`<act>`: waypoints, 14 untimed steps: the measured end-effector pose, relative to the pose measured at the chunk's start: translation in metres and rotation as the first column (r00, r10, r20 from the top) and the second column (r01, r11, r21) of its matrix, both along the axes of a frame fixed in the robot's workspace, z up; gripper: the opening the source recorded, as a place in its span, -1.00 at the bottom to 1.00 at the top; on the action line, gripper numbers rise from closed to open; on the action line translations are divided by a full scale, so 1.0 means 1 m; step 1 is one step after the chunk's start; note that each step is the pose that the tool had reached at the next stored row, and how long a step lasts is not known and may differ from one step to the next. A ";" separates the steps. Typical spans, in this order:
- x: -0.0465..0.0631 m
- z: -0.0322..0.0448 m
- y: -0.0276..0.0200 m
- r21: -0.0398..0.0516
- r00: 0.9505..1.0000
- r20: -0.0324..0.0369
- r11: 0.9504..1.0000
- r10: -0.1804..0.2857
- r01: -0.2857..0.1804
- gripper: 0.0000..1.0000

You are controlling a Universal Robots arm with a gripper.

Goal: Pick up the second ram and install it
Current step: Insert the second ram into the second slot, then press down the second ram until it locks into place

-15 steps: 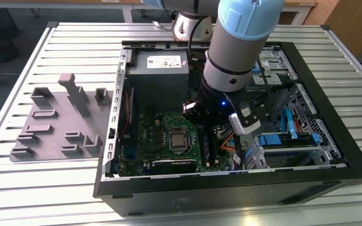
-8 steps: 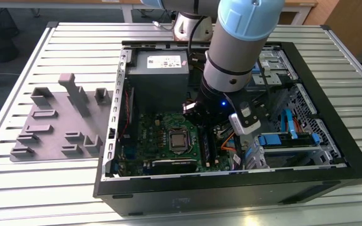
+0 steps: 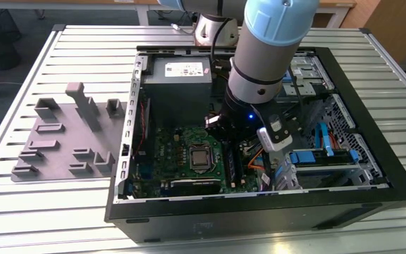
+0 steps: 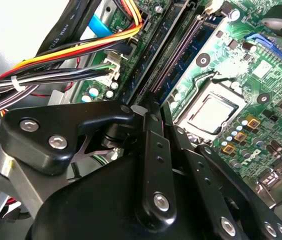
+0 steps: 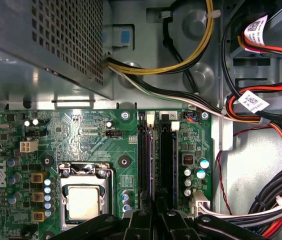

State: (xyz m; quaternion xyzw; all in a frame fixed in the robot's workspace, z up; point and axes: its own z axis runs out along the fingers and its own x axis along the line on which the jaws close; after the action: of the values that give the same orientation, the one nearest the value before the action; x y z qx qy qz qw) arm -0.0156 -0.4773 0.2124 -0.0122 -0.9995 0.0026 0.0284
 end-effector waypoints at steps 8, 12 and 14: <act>0.000 0.0000 0.0000 -0.001 1.000 0.000 1.000 0.003 -0.003 -0.73; 0.000 0.0002 0.0001 -0.001 1.000 0.000 1.000 0.004 -0.004 -0.73; 0.000 0.0005 0.0001 -0.001 1.000 0.000 1.000 0.005 -0.005 -0.73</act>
State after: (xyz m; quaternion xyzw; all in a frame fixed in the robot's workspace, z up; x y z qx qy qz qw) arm -0.0155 -0.4773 0.2129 -0.0098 -0.9995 0.0032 0.0284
